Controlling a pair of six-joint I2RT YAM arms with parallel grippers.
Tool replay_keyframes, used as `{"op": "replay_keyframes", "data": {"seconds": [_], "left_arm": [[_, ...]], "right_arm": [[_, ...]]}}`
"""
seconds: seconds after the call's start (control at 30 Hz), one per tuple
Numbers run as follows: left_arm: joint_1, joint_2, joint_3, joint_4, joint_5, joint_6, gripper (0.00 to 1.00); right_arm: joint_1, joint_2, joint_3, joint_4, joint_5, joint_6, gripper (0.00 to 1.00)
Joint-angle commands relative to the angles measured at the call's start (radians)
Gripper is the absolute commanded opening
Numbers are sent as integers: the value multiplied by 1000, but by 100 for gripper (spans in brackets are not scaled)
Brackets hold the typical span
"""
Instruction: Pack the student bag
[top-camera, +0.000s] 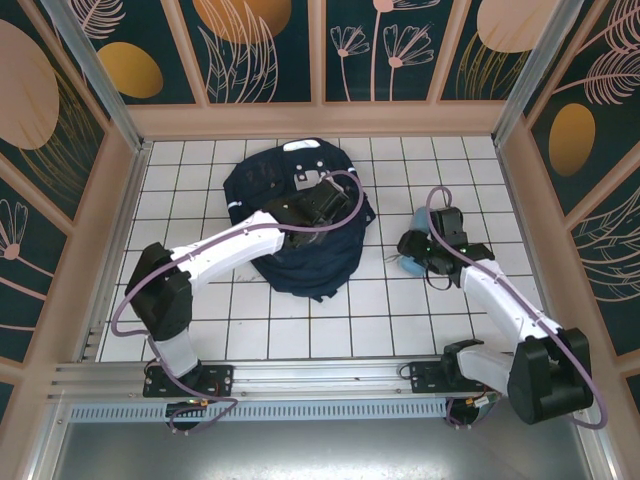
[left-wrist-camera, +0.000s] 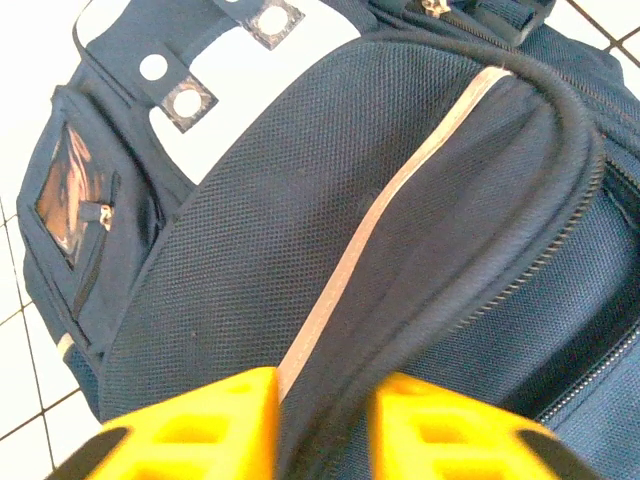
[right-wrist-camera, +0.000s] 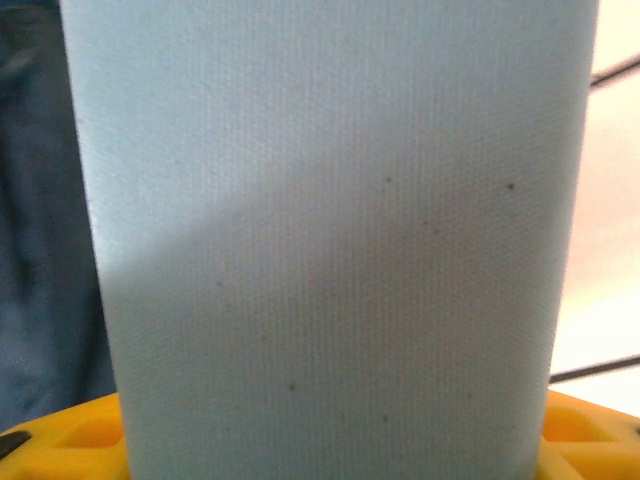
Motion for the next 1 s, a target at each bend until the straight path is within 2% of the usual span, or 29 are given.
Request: {"op": "replay_keyframes", "data": {"seconds": [0.0,0.17,0.3,0.4,0.6,0.8,0.97], "left_arm": [[16,-42,-16,82,-42,-24,24],[61,-100,-72,159,77,-39,22],[97,-122,-103,195,151,-52,17],[111,-133,-114,218,188,-61,14],[124,-164,-150,269,217,-63,9],[125,-186,-184,347,240,-57,5],[124,-190,-198,419,229,-54,4]], "right_arm": [[38,-41,-9,128,-220,-58,61],[108,-30,-2,204,-353,-77,62],[209,19,34,226,-425,-111,62],[270,65,70,246,-425,-128,63],[315,194,171,256,-418,-146,63],[323,360,297,148,-311,-136,61],[343,419,305,98,-241,-119,60]]}}
